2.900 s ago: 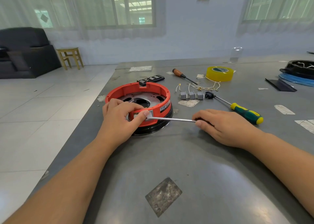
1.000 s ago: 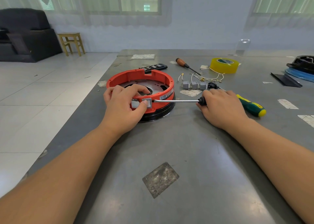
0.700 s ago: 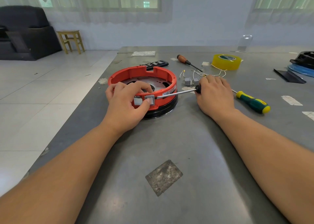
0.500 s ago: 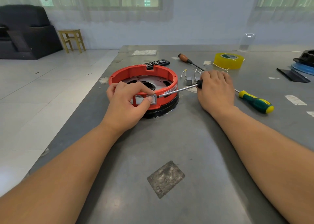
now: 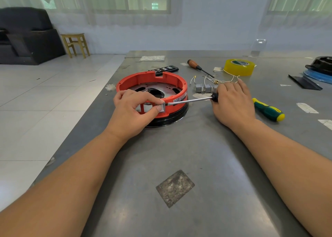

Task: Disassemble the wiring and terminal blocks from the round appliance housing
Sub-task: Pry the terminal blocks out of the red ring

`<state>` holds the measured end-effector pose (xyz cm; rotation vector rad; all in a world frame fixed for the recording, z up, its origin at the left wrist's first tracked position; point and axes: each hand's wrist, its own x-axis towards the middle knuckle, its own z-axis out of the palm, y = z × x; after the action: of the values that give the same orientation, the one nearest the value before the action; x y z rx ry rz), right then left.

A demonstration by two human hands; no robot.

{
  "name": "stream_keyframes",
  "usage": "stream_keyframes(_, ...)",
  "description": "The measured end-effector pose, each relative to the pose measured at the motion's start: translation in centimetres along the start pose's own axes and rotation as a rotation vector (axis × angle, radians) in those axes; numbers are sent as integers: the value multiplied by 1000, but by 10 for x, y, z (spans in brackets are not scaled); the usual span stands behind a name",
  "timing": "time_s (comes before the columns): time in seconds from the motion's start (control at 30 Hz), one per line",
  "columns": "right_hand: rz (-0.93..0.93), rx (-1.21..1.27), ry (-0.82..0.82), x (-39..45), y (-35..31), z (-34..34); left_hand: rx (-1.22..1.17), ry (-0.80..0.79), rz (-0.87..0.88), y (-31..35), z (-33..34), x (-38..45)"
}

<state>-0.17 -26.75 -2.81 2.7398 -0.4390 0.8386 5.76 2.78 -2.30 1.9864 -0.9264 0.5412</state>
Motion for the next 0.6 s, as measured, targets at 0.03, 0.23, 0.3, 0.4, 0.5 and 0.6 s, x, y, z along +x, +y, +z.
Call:
stream_keyframes(0.03,-20,-1,9,-3,3,-3,6,-7,-1,-1,0,0)
stream_keyframes(0.23,-114,52,-43,-26,19,-20,27,-16,-18,-4,0,1)
stream_keyframes(0.3,-134,60,-37,-35,23,-24,38,-15,-19,-3,1,1)
stream_keyframes(0.4,-125,35,-57,-46,27,-26,46,-15,-28,-2,1,1)
stream_keyframes(0.5,-102,9,-55,-51,30,-26,57,-16,-32,-2,2,1)
stream_keyframes(0.6,-96,3,-55,-52,28,-26,64,-18,-36,-2,2,1)
